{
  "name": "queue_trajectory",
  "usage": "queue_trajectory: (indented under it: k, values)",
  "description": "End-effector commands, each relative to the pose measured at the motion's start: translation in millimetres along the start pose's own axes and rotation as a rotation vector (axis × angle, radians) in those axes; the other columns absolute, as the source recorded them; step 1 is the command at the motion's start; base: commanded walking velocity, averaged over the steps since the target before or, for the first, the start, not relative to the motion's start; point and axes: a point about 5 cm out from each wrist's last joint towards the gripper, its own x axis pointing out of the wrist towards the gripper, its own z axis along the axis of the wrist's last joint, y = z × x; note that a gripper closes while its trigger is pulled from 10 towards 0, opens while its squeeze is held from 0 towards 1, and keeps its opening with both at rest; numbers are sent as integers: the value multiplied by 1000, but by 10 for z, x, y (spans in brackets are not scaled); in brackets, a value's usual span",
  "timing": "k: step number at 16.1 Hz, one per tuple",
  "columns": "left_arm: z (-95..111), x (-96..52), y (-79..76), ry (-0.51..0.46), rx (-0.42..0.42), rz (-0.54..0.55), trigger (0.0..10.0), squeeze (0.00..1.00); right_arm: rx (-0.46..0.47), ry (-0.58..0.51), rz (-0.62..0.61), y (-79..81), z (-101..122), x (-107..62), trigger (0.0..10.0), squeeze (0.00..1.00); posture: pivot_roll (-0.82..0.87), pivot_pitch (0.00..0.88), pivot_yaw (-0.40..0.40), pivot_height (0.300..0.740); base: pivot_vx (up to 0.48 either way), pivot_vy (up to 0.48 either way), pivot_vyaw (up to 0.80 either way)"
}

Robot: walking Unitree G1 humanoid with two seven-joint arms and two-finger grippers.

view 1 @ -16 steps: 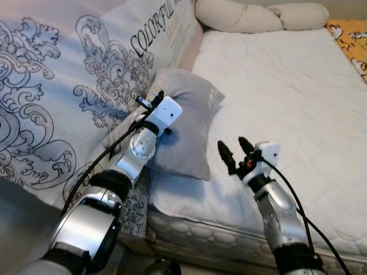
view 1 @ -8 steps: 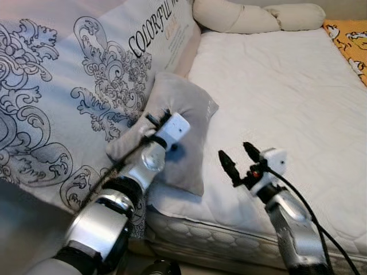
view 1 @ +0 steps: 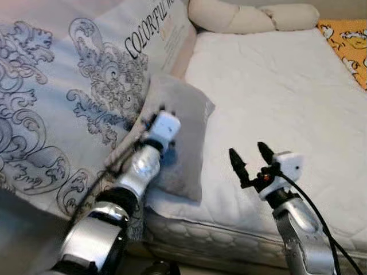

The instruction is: Clean up the room

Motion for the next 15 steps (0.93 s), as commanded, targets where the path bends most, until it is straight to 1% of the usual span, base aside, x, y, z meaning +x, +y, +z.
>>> queue_trajectory:
  k: [1,2,3,4,5,6,7,8,9,10,11,12,13,14,15]
  values:
    - [69,16,50,-34,-50,-19,10000,1000,40,-30,-42,-8,69,-20,10000,1000,-105,0,125,740,0,0,0]
    - [67,-3,44,-39,-41,-32,10000,1000,29,-36,-70,-16,88,-40,10000,1000,-100,0,126,740,0,0,0]
    - [115,-50,48,-68,-95,-30,10000,1000,48,-56,-93,-3,132,-39,10000,1000,-99,0,127,740,0,0,0]
    - [218,-128,103,-104,-186,5,10000,1000,106,-73,-114,19,183,-58,10000,1000,-91,0,124,740,0,0,0]
    - [285,-232,157,-119,-244,33,10000,1000,133,-80,-132,33,211,-82,10000,1000,-79,0,120,740,0,0,0]
    - [295,-272,170,-119,-258,42,10000,1000,141,-84,-132,41,217,-95,10000,1000,-77,0,119,740,0,0,0]
    - [315,-351,206,-112,-276,54,10000,1000,156,-87,-123,59,223,-111,10000,1000,-69,0,118,740,0,0,0]
    - [370,-509,267,-118,-319,61,10000,1000,174,-81,-113,87,225,-139,10000,1000,-63,0,116,740,0,0,0]
    - [323,-746,363,-38,-327,132,10000,1000,115,-34,-128,98,210,-171,10000,1000,-58,0,108,740,0,0,0]
    - [311,-823,396,-6,-323,154,10000,1000,96,-19,-132,102,210,-182,10000,1000,-55,0,105,740,0,0,0]
    - [335,-1022,416,14,-367,103,10000,1000,56,27,-125,115,226,-197,10000,1000,-27,0,81,740,0,0,0]
    - [364,-1091,432,18,-375,97,10000,1000,12,48,-112,117,237,-202,10000,1000,-21,0,75,740,0,0,0]
    - [325,-1183,442,70,-409,111,10000,1000,-10,75,-74,141,229,-199,10000,1000,-19,0,76,740,0,0,0]
    - [314,-1294,472,114,-416,137,10000,1000,22,67,-31,179,249,-205,10000,1000,-27,0,78,740,0,0,0]
    - [321,-1361,452,145,-426,137,10000,1000,-15,6,-39,138,331,-213,10000,1000,-20,0,62,740,0,0,0]
